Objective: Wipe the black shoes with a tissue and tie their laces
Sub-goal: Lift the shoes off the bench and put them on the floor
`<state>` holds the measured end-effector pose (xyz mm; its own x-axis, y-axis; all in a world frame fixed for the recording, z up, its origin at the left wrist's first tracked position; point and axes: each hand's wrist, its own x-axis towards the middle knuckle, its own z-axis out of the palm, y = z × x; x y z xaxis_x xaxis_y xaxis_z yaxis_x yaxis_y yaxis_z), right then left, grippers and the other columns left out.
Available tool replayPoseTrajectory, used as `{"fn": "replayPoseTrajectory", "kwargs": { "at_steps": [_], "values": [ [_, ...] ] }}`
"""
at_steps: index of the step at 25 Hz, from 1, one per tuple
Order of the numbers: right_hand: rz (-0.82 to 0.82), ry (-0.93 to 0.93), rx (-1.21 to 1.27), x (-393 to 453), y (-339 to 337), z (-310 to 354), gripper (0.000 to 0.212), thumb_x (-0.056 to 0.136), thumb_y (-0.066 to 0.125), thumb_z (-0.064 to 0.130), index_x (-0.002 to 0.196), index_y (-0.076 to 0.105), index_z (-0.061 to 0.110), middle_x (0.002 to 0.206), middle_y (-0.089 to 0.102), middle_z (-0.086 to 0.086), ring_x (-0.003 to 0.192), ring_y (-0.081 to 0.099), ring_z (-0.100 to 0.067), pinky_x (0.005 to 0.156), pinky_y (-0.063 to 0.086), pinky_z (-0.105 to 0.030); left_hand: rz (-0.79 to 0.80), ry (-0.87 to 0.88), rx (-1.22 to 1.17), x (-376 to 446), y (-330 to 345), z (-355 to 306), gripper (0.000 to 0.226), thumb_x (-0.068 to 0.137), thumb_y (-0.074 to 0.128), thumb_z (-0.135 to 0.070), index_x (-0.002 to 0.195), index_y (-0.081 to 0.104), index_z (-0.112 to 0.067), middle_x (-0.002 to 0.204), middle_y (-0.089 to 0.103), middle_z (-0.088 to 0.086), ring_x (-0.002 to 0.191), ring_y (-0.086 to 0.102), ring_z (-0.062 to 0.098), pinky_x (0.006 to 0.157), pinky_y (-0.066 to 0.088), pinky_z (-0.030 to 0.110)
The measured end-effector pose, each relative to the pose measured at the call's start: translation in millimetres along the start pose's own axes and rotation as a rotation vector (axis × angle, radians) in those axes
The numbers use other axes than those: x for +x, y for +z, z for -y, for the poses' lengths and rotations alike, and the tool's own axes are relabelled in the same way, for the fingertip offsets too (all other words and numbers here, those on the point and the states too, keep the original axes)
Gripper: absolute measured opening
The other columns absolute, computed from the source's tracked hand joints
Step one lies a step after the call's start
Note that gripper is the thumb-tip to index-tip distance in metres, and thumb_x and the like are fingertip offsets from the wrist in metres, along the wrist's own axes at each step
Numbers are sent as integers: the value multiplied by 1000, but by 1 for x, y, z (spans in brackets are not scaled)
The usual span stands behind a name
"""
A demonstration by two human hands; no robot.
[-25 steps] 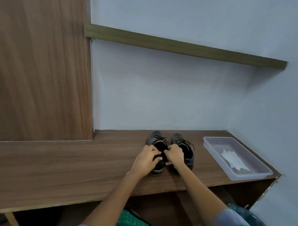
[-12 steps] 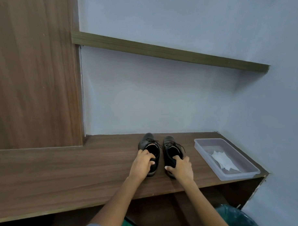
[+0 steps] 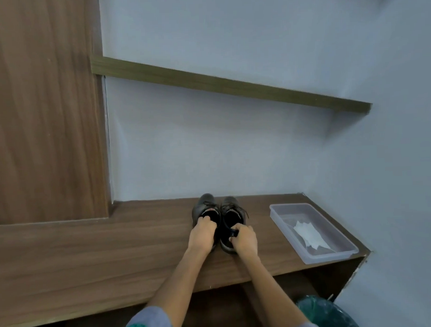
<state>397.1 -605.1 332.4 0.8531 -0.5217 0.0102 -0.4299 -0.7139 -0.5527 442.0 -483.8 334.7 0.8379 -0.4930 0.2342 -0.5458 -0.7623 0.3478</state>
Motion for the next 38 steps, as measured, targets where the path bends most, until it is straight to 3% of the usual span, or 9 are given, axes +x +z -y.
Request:
{"fn": "replayPoseTrajectory", "kwargs": {
  "at_steps": [4, 6, 9, 12, 15, 18, 21, 25, 38],
  "values": [
    [196, -65, -99, 29, -22, 4, 27, 83, 68, 32, 102, 61, 13, 121, 56, -10, 106, 57, -25, 83, 46, -32, 20, 86, -90, 3, 5, 23, 33, 94, 49, -14, 127, 55, -14, 116, 53, 6, 112, 47, 20, 86, 45, 31],
    [372, -116, -225, 55, -40, 8, 27, 82, 68, 35, 79, 58, 11, 91, 64, -9, 89, 61, -25, 77, 46, -33, 9, 119, -125, 11, 10, 33, 33, 94, 51, -21, 126, 57, -17, 112, 56, 2, 111, 49, 17, 86, 46, 30],
    [549, -98, -290, 80, -49, 14, 49, 82, 67, 39, 52, 40, 11, 54, 47, -6, 55, 50, -21, 72, 49, -35, 12, 117, -159, 19, 10, 39, 32, 92, 55, -24, 123, 61, -21, 109, 59, -1, 108, 51, 13, 82, 46, 28],
    [602, -79, -389, 80, -42, 16, 44, 79, 68, 47, 63, 45, 12, 81, 45, -16, 90, 56, -25, 91, 45, -39, 12, 43, -182, 17, 5, 31, 31, 90, 58, -20, 121, 62, -18, 107, 60, 1, 107, 52, 14, 81, 49, 30],
    [484, -11, -290, 55, -38, 20, 48, 82, 69, 38, 112, 49, 6, 129, 34, -19, 112, 52, -34, 88, 46, -37, 5, 25, -162, 16, -1, 18, 29, 83, 66, -9, 112, 67, -10, 94, 60, 6, 97, 55, 18, 70, 56, 33],
    [328, 8, -162, 26, -30, 22, 48, 89, 62, 29, 127, 41, 9, 139, 30, -18, 123, 42, -34, 93, 46, -38, -37, 48, -171, 15, -2, 17, 31, 66, 80, -2, 95, 73, -7, 77, 60, 3, 83, 46, 8, 47, 54, 25],
    [309, 99, -39, 12, -25, 22, 44, 94, 53, 27, 134, 39, 14, 152, 19, -19, 135, 33, -34, 95, 44, -39, 68, 2, -172, 15, -14, 14, 34, 68, 78, -3, 101, 71, -6, 82, 61, 4, 88, 43, 9, 51, 56, 27],
    [258, 167, 29, 9, -24, 26, 36, 96, 49, 26, 131, 43, 18, 153, 21, -19, 131, 40, -33, 91, 46, -38, 329, -55, -133, 25, -29, 9, 43, 89, 57, -8, 132, 50, -10, 118, 53, 6, 116, 44, 15, 87, 51, 34],
    [41, 238, 1, 12, 4, 18, 28, 90, 58, 23, 117, 50, 20, 144, 35, -7, 123, 46, -27, 79, 49, -39, 330, -56, 148, 30, -21, -4, 38, 85, 49, 4, 122, 49, -6, 121, 51, 8, 125, 38, 24, 83, 50, 31]
  ]
}}
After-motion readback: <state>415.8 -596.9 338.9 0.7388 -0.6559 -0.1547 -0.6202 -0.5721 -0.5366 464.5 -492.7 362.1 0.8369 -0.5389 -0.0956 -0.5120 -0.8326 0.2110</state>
